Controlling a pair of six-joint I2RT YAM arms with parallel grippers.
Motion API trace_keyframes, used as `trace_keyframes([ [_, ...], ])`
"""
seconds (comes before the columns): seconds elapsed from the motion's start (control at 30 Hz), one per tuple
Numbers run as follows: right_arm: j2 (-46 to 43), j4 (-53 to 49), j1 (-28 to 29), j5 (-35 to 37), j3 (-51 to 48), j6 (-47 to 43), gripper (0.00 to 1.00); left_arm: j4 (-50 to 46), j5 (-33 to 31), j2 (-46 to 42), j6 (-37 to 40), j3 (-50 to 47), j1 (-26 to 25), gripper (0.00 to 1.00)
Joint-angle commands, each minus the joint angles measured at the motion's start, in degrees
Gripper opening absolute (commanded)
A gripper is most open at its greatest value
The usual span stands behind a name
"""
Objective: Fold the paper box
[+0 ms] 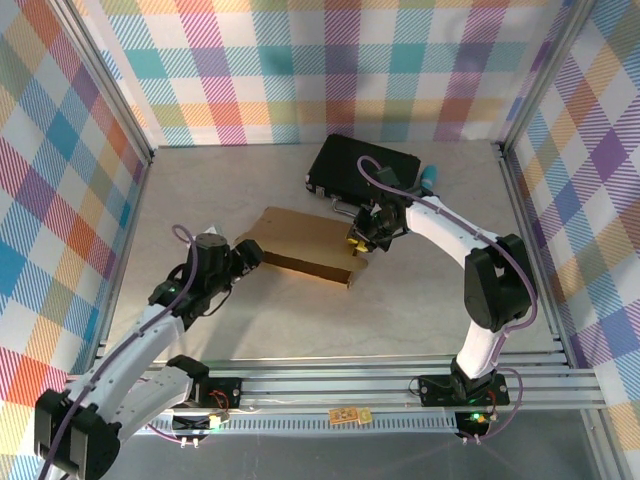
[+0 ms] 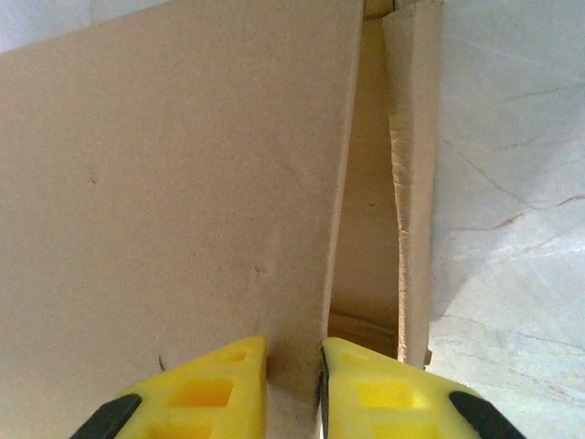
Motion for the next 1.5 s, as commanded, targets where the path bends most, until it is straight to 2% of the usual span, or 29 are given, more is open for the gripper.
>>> trace_keyframes([
  [0.0,-0.2,0.1,0.4,1.3,0.7,-3.0,0.21,-10.6,3.2,-4.2,-5.0,3.7,-0.6,0.75],
  [0.17,0.2,-0.5,0.4,1.8,1.2,-4.5,0.21,-20.0,1.0,-4.5,-7.0,12.1,0.1,0.83],
  [0.23,0.4,-1.1,0.5,2.2,1.5,-5.4,0.21,-23.5,2.0,-0.8,-5.8,16.4,2.7,0.77],
  [0.33,0.8,-2.0,0.5,2.9,2.2,-7.1,0.21,-26.3,8.5,7.6,-1.7,21.6,8.8,0.67],
  [0.4,1.3,-2.6,0.5,3.2,2.7,-8.4,0.21,-27.0,11.5,12.9,0.7,23.6,12.3,0.55],
  [0.47,1.7,-3.2,0.5,3.2,3.4,-9.3,0.21,-26.8,14.2,17.4,3.2,24.9,14.3,0.49],
  [0.57,2.1,-3.7,0.5,2.8,4.3,-9.9,0.2,-28.3,14.4,22.4,6.0,26.9,14.8,0.52],
  [0.67,2.3,-4.3,0.5,3.0,5.2,-10.2,0.2,-27.9,16.9,24.2,4.8,26.2,14.8,0.55],
  [0.9,3.8,-5.3,0.5,2.7,6.3,-11.8,0.21,-21.3,19.3,23.0,0.5,19.0,14.6,0.64],
  [1.1,4.7,-5.7,0.5,3.0,6.3,-13.4,0.21,-16.0,20.5,23.5,-2.7,16.7,14.6,0.72],
  [1.2,5.1,-6.0,0.5,3.4,6.2,-14.3,0.21,-16.5,21.8,24.7,-3.6,17.2,14.7,0.68],
  [1.33,5.6,-6.9,0.5,4.7,6.3,-15.9,0.21,-23.0,21.7,28.6,-0.6,19.2,14.8,0.62],
  [1.47,6.4,-8.0,0.4,5.9,6.8,-17.4,0.21,-25.3,21.5,30.6,1.5,18.3,15.0,0.56],
])
